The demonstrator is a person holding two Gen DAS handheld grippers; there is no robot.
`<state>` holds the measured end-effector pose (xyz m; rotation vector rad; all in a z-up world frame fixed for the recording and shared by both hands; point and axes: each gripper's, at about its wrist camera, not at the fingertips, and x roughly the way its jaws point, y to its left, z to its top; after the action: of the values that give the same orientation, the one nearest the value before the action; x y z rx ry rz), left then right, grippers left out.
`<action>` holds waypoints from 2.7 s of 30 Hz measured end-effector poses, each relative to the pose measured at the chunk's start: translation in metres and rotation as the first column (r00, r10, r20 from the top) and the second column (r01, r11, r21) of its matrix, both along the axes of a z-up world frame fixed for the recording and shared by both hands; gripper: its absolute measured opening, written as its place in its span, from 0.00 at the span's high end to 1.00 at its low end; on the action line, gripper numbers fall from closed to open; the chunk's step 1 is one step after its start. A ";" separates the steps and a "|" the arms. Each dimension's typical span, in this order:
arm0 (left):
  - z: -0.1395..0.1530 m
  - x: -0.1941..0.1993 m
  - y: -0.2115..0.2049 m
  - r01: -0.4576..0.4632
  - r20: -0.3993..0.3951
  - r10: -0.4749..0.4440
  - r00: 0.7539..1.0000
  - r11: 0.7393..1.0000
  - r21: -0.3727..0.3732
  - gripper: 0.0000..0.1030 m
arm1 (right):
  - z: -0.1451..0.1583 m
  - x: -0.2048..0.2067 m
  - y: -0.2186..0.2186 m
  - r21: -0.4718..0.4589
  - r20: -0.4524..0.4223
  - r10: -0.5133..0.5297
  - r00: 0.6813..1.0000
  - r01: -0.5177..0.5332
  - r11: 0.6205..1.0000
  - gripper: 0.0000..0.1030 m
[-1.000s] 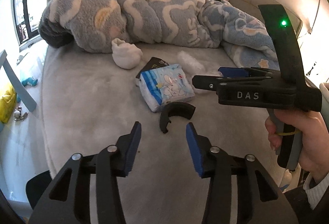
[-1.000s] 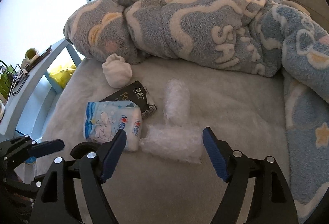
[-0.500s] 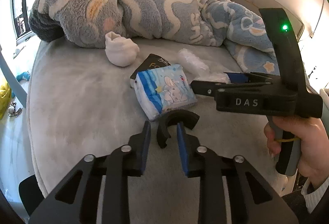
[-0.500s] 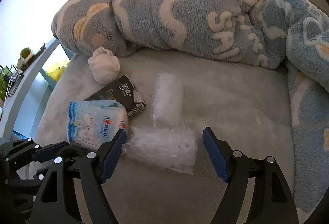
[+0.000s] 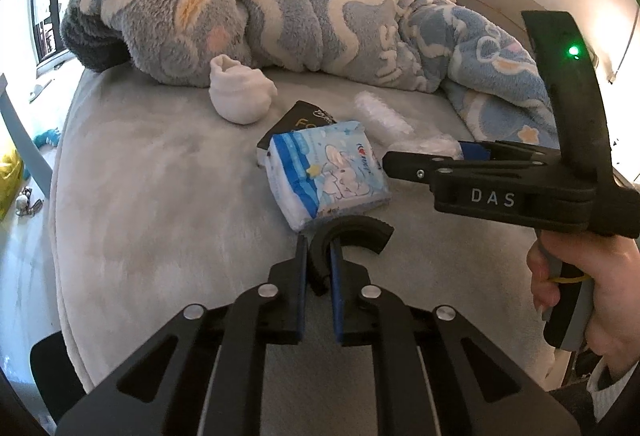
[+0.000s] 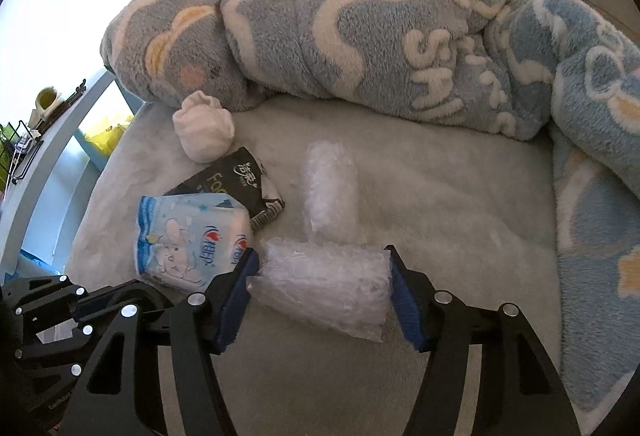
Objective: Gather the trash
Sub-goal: 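Carry the bubble wrap and black piece with both tools to the black bin, then open the left tool to drop the black piece while the right tool drops the bubble wrap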
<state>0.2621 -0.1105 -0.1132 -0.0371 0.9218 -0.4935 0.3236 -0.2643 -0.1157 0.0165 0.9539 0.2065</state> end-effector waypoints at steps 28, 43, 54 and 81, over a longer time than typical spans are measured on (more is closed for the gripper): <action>0.033 -0.077 0.076 -0.149 0.060 0.147 0.987 0.988 0.037 0.89 | 0.038 -0.074 0.054 0.079 0.085 0.078 0.993 -0.084 0.993 0.38; 0.036 -0.101 0.123 -0.202 0.067 0.199 0.978 0.978 0.050 0.89 | 0.048 -0.093 0.105 0.097 0.101 0.152 0.983 -0.162 0.982 0.38; 0.027 -0.105 0.177 -0.274 0.053 0.271 0.961 0.959 0.075 0.89 | 0.046 -0.091 0.159 0.095 0.087 0.230 0.969 -0.238 0.967 0.38; -0.056 -0.116 0.291 -0.354 -0.254 0.387 0.886 0.920 0.168 0.88 | 0.038 -0.099 0.308 0.086 0.055 0.420 0.906 -0.423 0.902 0.38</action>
<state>0.1457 0.1809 -0.1696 -0.1790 1.1926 -0.0736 0.2243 0.0440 -0.0775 -0.1072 0.9030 0.6531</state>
